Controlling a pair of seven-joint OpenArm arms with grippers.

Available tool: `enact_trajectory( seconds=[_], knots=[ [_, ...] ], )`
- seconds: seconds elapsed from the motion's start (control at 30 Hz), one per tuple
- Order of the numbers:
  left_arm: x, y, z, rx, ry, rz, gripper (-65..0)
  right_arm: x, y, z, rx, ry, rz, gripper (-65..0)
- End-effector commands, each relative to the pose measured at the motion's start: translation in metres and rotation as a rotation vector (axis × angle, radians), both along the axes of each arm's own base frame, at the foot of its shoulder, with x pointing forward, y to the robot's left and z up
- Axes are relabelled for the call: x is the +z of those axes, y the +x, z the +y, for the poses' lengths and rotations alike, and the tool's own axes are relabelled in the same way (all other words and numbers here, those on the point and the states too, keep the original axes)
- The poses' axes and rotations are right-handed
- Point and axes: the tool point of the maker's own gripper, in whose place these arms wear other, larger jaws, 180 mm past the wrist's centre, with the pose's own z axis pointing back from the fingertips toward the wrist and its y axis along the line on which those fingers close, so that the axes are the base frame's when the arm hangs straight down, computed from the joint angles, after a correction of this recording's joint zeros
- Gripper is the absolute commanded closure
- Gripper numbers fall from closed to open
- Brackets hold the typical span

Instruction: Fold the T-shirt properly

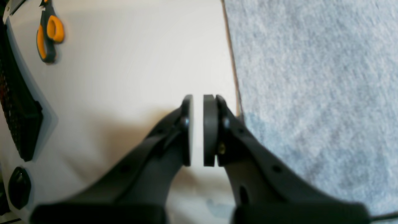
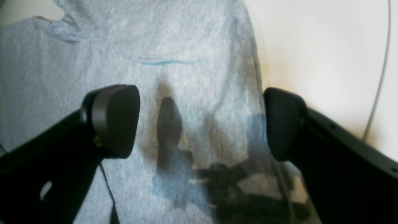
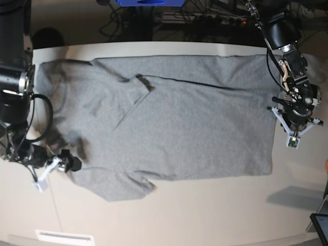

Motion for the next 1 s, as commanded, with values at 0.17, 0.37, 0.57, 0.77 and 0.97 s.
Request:
enact_trajectory(
  seconds=[0.17, 0.37, 0.57, 0.77, 0.97],
  knots=[
    [0.019, 0.009, 0.006, -0.001, 0.024, -0.056, -5.9, 0.001, -0.002, 0.0, 0.035, -0.028, 0.034, -54.0],
    [0.018, 0.011, 0.003, -0.009, 0.021, -0.056, -5.9, -0.006, -0.008, 0.009, 0.053, -0.019, 0.057, -52.8],
    [0.019, 0.011, 0.005, -0.003, 0.02, -0.059, -5.9, -0.011, -0.011, 0.019, 0.064, -0.007, 0.065, -52.1],
    [0.018, 0.01, 0.006, -0.002, 0.021, -0.053, -5.9, -0.01, -0.011, 0.018, 0.062, -0.008, 0.063, -44.7],
    [0.018, 0.01, 0.005, -0.002, 0.019, -0.054, -5.9, -0.01, -0.01, 0.018, 0.06, -0.006, 0.061, -10.9]
  ],
)
